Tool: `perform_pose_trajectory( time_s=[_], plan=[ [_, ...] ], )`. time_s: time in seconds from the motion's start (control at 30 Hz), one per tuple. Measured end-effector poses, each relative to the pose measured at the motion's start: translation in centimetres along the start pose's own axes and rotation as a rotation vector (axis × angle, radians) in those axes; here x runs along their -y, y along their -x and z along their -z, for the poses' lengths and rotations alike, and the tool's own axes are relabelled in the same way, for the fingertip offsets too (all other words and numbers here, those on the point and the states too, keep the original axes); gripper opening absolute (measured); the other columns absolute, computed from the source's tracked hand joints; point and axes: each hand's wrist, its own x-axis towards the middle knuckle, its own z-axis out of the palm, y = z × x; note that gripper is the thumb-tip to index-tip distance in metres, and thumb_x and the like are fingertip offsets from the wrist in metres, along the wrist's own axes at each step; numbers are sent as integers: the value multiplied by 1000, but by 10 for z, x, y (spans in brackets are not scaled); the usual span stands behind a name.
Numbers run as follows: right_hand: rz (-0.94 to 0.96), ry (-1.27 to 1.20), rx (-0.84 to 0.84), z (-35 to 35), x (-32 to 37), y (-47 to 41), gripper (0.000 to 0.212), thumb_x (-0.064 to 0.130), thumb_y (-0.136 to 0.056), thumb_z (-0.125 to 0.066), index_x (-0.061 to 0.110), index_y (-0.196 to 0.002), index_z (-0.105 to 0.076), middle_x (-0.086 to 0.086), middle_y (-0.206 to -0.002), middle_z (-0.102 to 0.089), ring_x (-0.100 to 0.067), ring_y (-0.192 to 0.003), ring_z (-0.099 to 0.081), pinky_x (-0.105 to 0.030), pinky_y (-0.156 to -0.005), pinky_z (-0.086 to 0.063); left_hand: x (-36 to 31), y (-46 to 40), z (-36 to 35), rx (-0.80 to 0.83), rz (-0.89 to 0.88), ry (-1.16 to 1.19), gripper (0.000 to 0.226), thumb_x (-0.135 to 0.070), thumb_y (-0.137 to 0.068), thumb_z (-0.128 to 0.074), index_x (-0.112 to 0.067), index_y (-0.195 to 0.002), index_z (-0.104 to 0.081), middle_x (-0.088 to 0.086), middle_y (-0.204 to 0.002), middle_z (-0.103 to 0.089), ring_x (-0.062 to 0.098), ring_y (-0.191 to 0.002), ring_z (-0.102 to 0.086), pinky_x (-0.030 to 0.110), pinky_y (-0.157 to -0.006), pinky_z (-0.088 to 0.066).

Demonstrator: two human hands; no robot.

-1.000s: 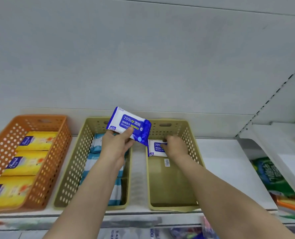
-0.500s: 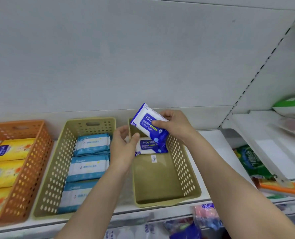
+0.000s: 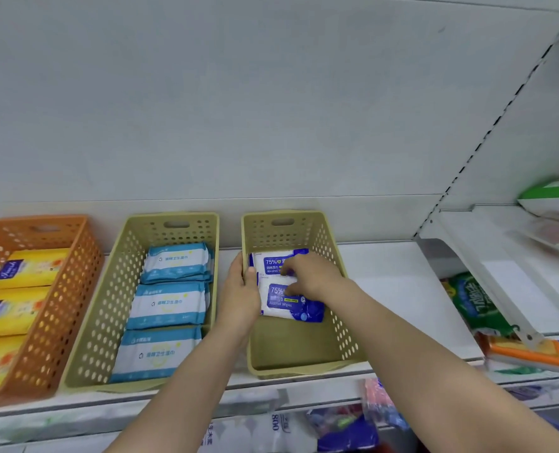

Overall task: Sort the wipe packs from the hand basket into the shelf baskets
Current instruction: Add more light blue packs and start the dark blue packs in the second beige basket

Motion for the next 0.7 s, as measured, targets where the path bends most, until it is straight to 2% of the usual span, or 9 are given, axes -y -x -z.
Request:
perform_pose_trajectory(
  time_s=[0.1, 0.2, 0.33, 0.43, 0.5, 0.57, 0.63, 0.7],
  plan=[
    [13, 32, -16, -8, -2, -1, 37, 31, -83, -74, 31, -119, -64, 2, -119, -65, -22, -105, -61, -36, -81, -54, 0, -1, 0, -10, 4, -43, 30, -20, -105, -36, -30, -130, -48, -14, -94, -63, -14, -67, -63, 8, -43, -43],
    [42, 34, 18, -13, -4, -3, 35, 23, -86, -72, 30, -121, -67, 3, -121, -67, -21, -109, -61, -39, -86, -55, 0, -1, -1, -12, 28, -57, 26, -24, -105, -37, -36, -125, -47, -14, -93, -63, -12, -65, -64, 10, -42, -44],
    [78, -9, -72, -15, -6, -7, 32, 17, -88, -69, 24, -118, -68, 0, -121, -67, -20, -108, -61, -36, -87, -55, -1, 0, -1, -14, 53, -60, 22, -27, -105, -37, -46, -115, -43, -11, -98, -66, -3, -70, -69, 17, -47, -51],
    [73, 13, -121, -16, -6, -12, 36, 19, -85, -72, 20, -120, -64, -5, -122, -63, -23, -109, -58, -33, -87, -51, -1, 0, -2, -13, 70, -72, 21, -30, -105, -37, -45, -118, -42, -10, -98, -66, -2, -72, -70, 20, -49, -53],
    [79, 30, -183, -19, -6, -13, 53, 25, -83, -74, 20, -132, -54, -6, -130, -54, -24, -120, -48, -34, -93, -44, -1, 0, -2, -17, 66, -74, 22, -29, -105, -37, -44, -119, -43, -11, -98, -65, -4, -71, -69, 18, -49, -52],
    [91, -4, -117, -21, -5, -13, 71, 33, -84, -73, 24, -146, -39, -5, -147, -40, -26, -136, -33, -37, -107, -36, -1, 1, -3, -26, 56, -72, 23, -26, -105, -36, -43, -119, -44, -13, -98, -64, -7, -70, -67, 14, -47, -49],
    [98, -9, 21, -25, -4, -13, 74, 36, -89, -68, 29, -152, -30, -4, -160, -23, -26, -147, -18, -39, -115, -26, -2, 1, -3, -31, 45, -77, 25, -24, -106, -34, -40, -121, -46, -14, -100, -63, -9, -71, -66, 12, -46, -48],
    [96, 4, 71, -28, -5, -15, 72, 37, -91, -65, 30, -152, -28, -4, -162, -17, -26, -149, -12, -40, -117, -23, -2, 0, -3, -37, 37, -79, 26, -23, -106, -34, -38, -122, -48, -14, -101, -63, -9, -71, -65, 11, -46, -47]
  ],
)
